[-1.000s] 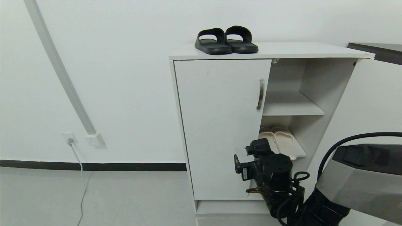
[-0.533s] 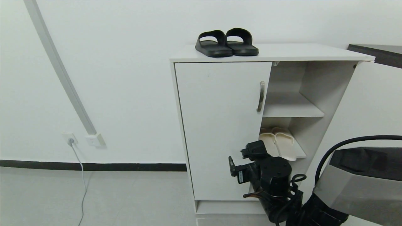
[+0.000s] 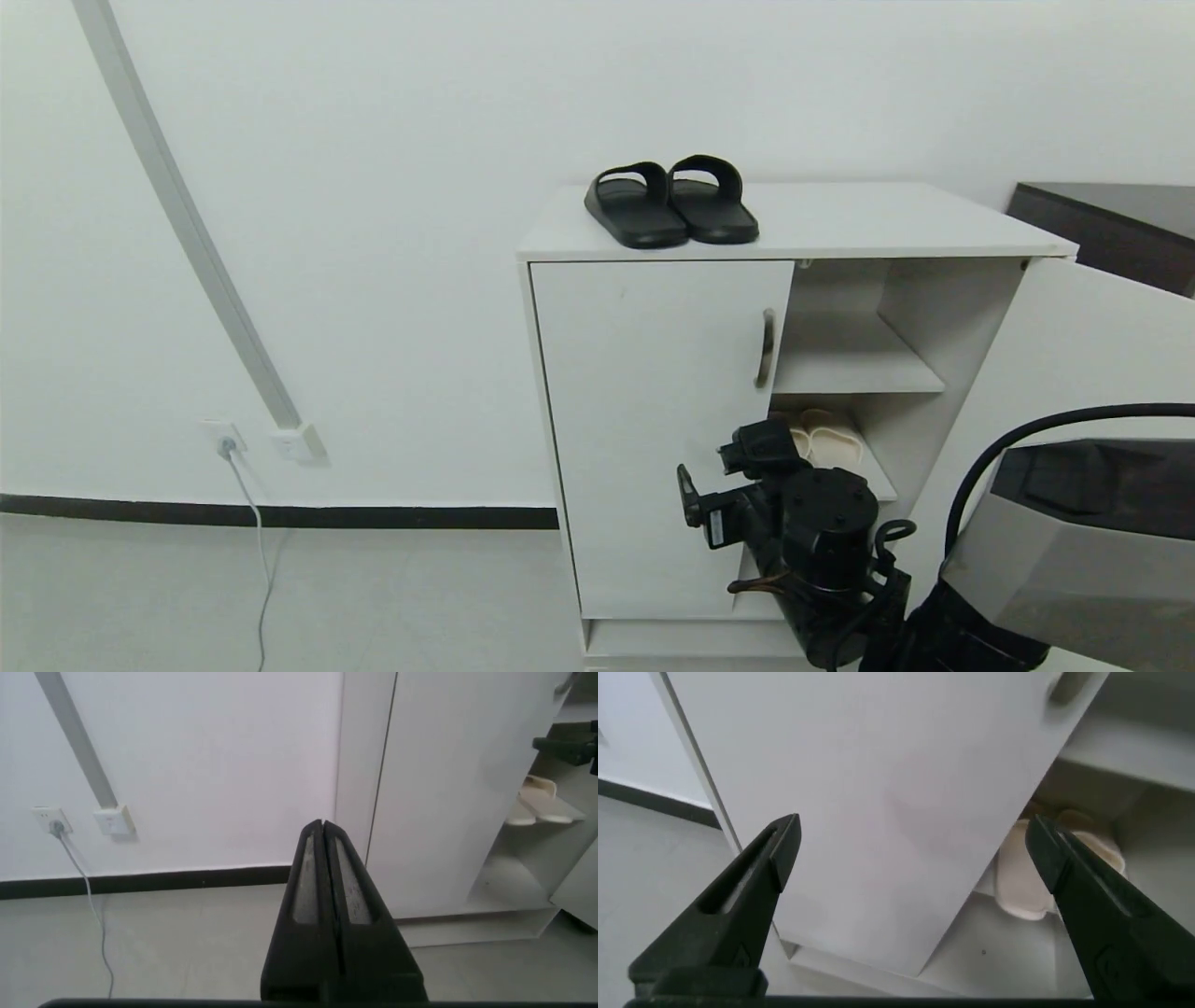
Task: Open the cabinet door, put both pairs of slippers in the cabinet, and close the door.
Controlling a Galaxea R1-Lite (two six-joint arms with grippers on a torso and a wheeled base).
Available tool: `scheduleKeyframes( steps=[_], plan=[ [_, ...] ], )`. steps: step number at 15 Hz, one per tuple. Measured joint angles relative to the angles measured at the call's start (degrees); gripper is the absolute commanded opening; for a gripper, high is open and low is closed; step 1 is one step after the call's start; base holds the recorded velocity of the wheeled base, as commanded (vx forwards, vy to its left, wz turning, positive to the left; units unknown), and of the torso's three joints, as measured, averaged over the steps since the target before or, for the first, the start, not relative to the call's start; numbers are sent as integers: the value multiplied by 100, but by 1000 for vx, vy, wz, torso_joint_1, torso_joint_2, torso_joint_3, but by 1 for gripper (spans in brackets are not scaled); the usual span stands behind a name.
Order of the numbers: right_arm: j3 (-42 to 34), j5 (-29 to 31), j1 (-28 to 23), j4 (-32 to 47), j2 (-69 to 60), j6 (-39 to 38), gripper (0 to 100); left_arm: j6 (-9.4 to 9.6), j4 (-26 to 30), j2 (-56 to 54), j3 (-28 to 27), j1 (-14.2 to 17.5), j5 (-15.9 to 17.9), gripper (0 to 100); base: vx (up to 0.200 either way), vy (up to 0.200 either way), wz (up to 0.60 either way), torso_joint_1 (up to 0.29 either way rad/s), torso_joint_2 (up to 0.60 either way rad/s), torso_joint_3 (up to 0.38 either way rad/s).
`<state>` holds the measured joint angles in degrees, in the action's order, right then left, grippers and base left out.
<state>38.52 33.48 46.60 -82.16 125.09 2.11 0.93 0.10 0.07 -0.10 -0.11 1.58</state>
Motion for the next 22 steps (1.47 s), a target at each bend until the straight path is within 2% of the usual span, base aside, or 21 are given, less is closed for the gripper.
scheduleKeyframes(
  steps=[10, 22],
  plan=[
    [-43, 0, -27, 29, -34, -1, 100, 0, -2, 2, 0, 1, 2, 0, 0, 0, 0, 170, -492, -321],
    [-107, -9, -110, 0, -43, 7, 100, 0, 0, 2, 0, 1, 5, 0, 0, 0, 0, 239, -555, -323]
  ],
)
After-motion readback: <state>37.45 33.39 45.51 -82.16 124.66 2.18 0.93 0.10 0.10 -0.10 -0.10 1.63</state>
